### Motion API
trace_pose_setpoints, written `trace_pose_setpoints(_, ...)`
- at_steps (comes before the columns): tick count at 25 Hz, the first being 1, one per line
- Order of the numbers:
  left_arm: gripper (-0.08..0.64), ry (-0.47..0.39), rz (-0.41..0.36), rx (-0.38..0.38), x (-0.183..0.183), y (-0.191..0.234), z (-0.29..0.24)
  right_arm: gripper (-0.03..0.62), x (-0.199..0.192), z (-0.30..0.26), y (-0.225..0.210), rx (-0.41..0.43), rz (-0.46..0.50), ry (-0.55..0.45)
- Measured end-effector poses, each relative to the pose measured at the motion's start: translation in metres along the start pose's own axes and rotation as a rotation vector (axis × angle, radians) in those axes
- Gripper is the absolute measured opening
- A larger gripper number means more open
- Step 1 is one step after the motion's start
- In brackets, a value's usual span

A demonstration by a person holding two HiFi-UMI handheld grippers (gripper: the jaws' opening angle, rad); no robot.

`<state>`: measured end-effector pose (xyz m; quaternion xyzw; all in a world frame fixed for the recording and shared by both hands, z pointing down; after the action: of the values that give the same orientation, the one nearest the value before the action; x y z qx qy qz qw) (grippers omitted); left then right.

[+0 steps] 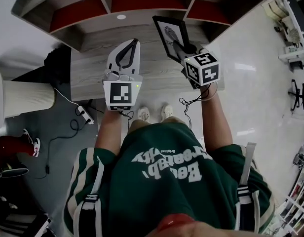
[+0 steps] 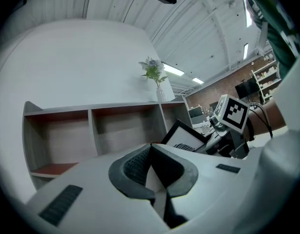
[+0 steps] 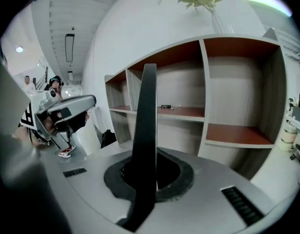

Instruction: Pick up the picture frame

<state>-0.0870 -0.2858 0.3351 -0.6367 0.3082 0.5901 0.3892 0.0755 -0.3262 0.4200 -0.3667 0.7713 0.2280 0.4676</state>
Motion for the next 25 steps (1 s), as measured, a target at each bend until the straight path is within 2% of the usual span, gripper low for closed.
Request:
trace_pose_setpoints(5,0.018,0.003,-0.019,0.011,0.015,-0.001,-0.007,0.038,0.03,0.026,-0.003,-0.01,0.006,-0.118)
trace_pose_setpoints(11,0.018,-0.031,-0.032,0.018,0.039,0.0,-0.014,0.038,0.063,0.051,-0.005,-0.022,0.03,-0.233)
trace_pose_setpoints(25,0.018,-0.096,-0.074,0.052,0.09,-0.017,-0.024,0.038,0.093,0.103,-0.022,-0.038,0.003,-0.405)
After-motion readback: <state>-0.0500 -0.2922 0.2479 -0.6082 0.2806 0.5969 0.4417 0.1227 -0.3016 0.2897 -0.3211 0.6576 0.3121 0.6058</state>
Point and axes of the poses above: the fingertips, and each gripper's own axes: z backward along the fingers, y to its left, x out of its top, the point moved 4 cm from there along z, backward along the fingers, and after that the axes turned 7 degrees about z, right-handed, at the moved point
